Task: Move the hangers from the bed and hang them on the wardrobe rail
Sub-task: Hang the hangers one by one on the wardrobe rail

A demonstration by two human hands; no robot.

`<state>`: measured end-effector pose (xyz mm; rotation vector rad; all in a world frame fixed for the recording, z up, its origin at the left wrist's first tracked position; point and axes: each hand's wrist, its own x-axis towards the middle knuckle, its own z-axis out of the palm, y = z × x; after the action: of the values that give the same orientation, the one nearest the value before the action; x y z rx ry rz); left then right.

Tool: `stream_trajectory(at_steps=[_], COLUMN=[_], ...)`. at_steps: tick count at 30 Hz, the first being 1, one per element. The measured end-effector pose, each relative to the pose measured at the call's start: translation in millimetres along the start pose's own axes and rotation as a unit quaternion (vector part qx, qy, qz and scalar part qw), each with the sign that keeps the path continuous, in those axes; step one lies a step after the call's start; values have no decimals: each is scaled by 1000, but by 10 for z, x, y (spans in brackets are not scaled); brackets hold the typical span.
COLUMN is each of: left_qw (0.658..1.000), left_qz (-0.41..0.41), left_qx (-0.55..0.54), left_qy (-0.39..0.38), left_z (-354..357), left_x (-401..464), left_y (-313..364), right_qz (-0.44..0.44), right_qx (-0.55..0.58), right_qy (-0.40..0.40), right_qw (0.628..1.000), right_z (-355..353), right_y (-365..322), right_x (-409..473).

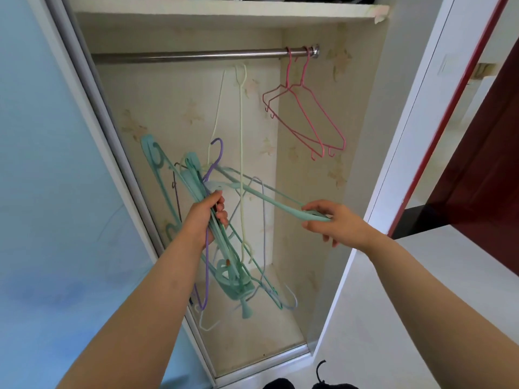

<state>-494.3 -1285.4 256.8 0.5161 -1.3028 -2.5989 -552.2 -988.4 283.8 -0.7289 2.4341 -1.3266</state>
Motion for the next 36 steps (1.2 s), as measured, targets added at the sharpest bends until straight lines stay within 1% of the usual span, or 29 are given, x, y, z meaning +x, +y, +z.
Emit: stream_trajectory(at_steps=[4,7,11,13,17,20,23,28,33,36], left_qw=[1000,999,999,999,999,997,996,997,998,999], left_qz=[-3,-7,-10,-12,-13,-8,0,0,-5,-2], left_qx=[17,26,35,27,23,44,57,64,58,47], left_qy=[20,30,36,42,46,59,62,49,39,22], left_z=[-109,-187,-264,-294,-352,-357,-340,-254,-216,-195], left_x=[22,25,20,20,7,-14,-39,-64,-79,-93], left_y=[34,8,-32,-36,-12,2,-8,-60,-119,-127], right_qz=[-8,-9,3,-5,-28,-18,1,22,27,52], right_qx=[39,38,2,1,21,46,85,63,14,1], right_qy=[57,83,97,104,97,90,108,117,170,191], right_qw=[998,996,995,995,995,995,990,991,985,980], right_z=[-22,-76,-92,-83,-52,-12,53,215,410,454], right_y=[101,133,87,84,97,85,54,-71,-129,-101], right_x=[-52,-51,-44,-50,-78,-64,1,102,149,167])
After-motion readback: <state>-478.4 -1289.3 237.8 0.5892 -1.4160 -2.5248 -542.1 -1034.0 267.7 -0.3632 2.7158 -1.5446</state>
